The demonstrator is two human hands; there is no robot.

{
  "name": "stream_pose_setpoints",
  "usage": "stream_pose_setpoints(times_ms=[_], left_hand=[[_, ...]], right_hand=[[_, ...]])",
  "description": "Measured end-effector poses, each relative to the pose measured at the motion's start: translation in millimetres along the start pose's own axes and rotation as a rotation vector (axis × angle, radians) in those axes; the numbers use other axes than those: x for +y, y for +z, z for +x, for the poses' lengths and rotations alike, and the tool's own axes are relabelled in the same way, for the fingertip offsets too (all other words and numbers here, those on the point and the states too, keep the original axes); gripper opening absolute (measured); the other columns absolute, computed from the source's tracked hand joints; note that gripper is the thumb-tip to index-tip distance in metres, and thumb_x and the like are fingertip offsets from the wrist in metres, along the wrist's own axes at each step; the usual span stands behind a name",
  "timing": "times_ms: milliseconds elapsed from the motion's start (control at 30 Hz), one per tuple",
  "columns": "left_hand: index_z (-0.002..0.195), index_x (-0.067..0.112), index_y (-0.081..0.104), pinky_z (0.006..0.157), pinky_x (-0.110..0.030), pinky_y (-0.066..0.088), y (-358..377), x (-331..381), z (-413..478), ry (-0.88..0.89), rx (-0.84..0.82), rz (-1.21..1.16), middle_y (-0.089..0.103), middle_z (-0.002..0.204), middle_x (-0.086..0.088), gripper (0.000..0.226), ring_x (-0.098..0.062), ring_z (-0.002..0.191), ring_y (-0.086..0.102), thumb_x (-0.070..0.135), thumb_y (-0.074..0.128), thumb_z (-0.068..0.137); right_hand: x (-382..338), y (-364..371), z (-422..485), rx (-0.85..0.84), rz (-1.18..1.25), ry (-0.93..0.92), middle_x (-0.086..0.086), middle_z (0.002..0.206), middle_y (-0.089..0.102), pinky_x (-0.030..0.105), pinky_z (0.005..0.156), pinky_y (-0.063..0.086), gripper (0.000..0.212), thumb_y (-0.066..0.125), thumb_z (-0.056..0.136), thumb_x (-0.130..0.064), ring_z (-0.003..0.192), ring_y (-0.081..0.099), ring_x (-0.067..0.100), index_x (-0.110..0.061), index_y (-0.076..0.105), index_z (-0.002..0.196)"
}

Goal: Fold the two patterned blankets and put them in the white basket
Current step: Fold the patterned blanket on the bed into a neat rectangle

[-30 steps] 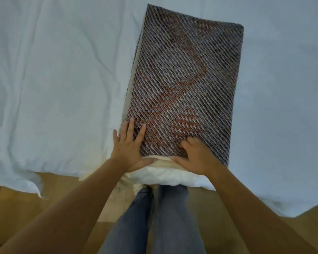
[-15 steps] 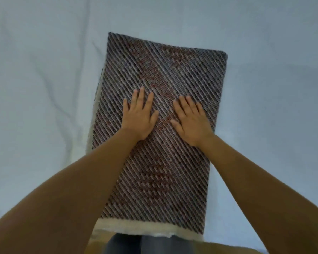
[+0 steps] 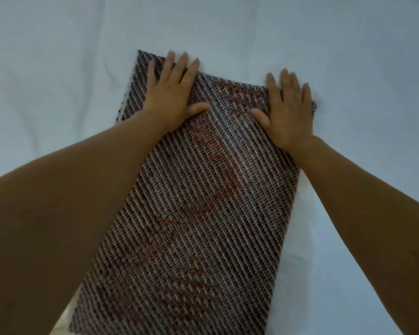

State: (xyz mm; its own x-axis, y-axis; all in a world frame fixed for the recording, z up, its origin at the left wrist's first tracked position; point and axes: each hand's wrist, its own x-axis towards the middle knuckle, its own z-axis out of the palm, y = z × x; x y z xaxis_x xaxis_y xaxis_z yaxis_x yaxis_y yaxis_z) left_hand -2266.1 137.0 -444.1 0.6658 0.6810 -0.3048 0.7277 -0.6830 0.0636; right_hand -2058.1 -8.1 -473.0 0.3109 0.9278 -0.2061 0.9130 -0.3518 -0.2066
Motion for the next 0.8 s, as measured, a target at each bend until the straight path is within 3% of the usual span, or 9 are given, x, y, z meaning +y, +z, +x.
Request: stream_pose_setpoints(times_ms=[100,167,267,367,533,700,800], left_hand=[[0.148,0.018,0.009,0.112,-0.056,-0.001,-20.2,6.8,28.4,0.087,-0.211,0.096,0.009,0.157,-0.012,0.097,-0.029,0.144,0.006,0.068,0.050,0.077],[0.144,0.012,0.022,0.111,-0.056,0.014,-34.0,14.6,40.4,0.106,-0.307,0.178,0.027,0.148,-0.018,0.097,-0.035,0.136,0.028,0.069,0.056,0.072],[0.121,0.008,0.047,0.091,-0.048,0.041,-53.8,23.9,48.3,0.127,-0.427,0.290,0.053,0.115,-0.014,0.081,-0.034,0.106,0.052,0.064,0.068,0.067],[0.104,0.009,0.062,0.078,-0.038,0.047,-75.0,15.9,46.0,0.060,-0.567,0.366,0.061,0.092,-0.007,0.060,-0.028,0.087,0.056,0.049,0.079,0.064],[0.094,0.005,0.063,0.064,-0.034,0.045,-91.7,-9.5,12.5,0.072,-0.374,0.372,0.060,0.080,-0.007,0.052,-0.027,0.076,0.057,0.050,0.075,0.069],[0.085,0.007,0.053,0.061,-0.034,0.041,-87.5,-16.6,-34.8,0.063,-0.146,0.211,0.046,0.066,-0.003,0.035,-0.026,0.069,0.049,0.037,0.069,0.078],[0.079,0.011,0.044,0.060,-0.035,0.039,-91.3,-18.9,-75.4,0.073,-0.020,0.118,0.040,0.062,0.000,0.028,-0.026,0.067,0.047,0.033,0.061,0.082]], right_hand=[[2.9,-6.1,14.2,-0.065,0.018,-0.016,0.018,0.154,0.016,0.050,0.115,0.008,0.078,0.039,0.087,-0.063,0.142,0.013,0.033,-0.014,0.023,0.145],[1.0,-8.0,12.1,-0.041,0.052,-0.006,0.015,0.152,0.025,0.048,0.113,0.016,0.076,0.045,0.086,-0.062,0.139,0.021,0.032,-0.012,0.031,0.142],[-6.9,-11.9,2.7,0.010,0.038,0.092,0.017,0.132,0.046,0.045,0.095,0.034,0.068,0.051,0.082,-0.061,0.119,0.042,0.034,-0.008,0.046,0.124],[-9.9,-25.3,0.7,-0.022,-0.031,0.164,0.017,0.109,0.058,0.042,0.083,0.040,0.066,0.056,0.078,-0.064,0.101,0.054,0.034,-0.007,0.049,0.111],[-14.3,-51.9,-12.9,0.022,-0.141,0.110,0.016,0.096,0.063,0.034,0.062,0.034,0.052,0.057,0.083,-0.055,0.085,0.059,0.033,-0.006,0.052,0.098],[-32.0,-66.8,-61.1,0.068,-0.134,0.143,0.016,0.090,0.060,0.034,0.057,0.033,0.038,0.050,0.090,-0.042,0.073,0.053,0.031,-0.006,0.048,0.099],[-41.7,-78.1,-100.9,0.149,-0.125,0.121,0.018,0.091,0.056,0.033,0.053,0.031,0.023,0.051,0.090,-0.024,0.066,0.048,0.030,-0.004,0.045,0.100]])
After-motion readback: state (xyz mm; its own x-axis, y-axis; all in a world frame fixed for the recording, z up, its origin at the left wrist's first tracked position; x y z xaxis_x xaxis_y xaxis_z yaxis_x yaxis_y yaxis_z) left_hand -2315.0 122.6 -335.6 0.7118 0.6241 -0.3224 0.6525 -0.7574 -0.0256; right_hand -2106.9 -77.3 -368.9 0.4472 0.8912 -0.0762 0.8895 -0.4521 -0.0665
